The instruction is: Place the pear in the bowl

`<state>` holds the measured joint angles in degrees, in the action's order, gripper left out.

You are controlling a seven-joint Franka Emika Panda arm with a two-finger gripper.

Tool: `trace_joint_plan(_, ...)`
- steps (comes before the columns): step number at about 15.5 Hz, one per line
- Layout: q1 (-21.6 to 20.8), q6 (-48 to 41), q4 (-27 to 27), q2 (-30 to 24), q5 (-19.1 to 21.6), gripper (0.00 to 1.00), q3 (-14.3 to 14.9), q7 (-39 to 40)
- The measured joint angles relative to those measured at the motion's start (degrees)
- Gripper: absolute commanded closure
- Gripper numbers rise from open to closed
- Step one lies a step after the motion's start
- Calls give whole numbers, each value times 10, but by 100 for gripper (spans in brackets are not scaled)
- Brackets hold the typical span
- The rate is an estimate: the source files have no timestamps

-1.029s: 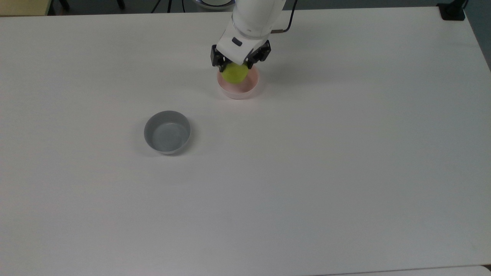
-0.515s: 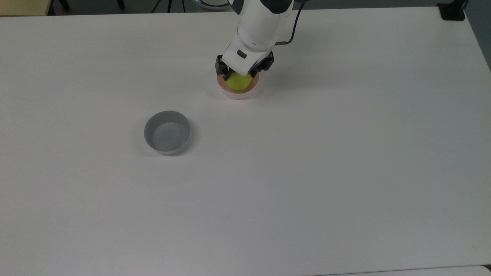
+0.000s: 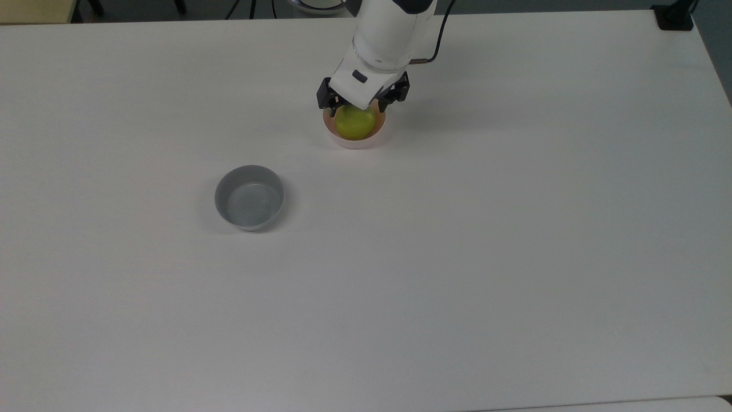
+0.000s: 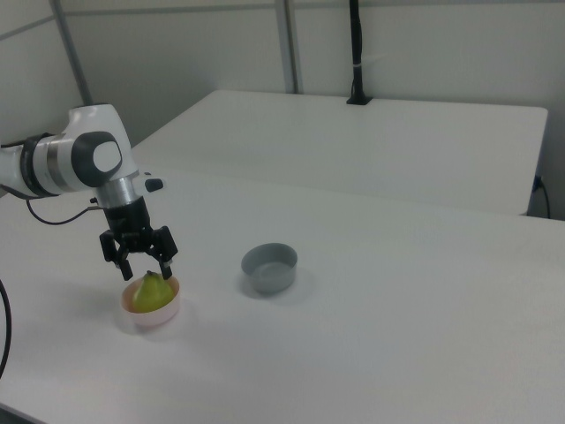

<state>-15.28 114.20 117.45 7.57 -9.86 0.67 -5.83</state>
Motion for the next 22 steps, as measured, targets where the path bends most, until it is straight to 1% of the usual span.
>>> trace_joint_plan(3, 1, -22, -11, -19, 0, 0, 2, -1)
trace_joint_plan(5, 3, -49, -32, -36, 0, 0, 6, -1)
trace_joint_plan(7, 13, -83, -66, -47, 0, 0, 10, -1)
trace_joint_plan(9, 36, -118, -118, -53, 5, 0, 12, -1)
trace_joint_plan(14, 86, -175, -210, -54, 49, 0, 15, 11)
trace_joint_plan(16, 100, -197, -239, -55, 59, 0, 17, 25)
trace_joint_plan(18, 105, -213, -257, -60, 61, 0, 26, 41)
trace_joint_plan(20, 106, -221, -261, -69, 62, 0, 39, 54)
trace_joint_plan(22, 106, -223, -261, -76, 63, 0, 45, 57)
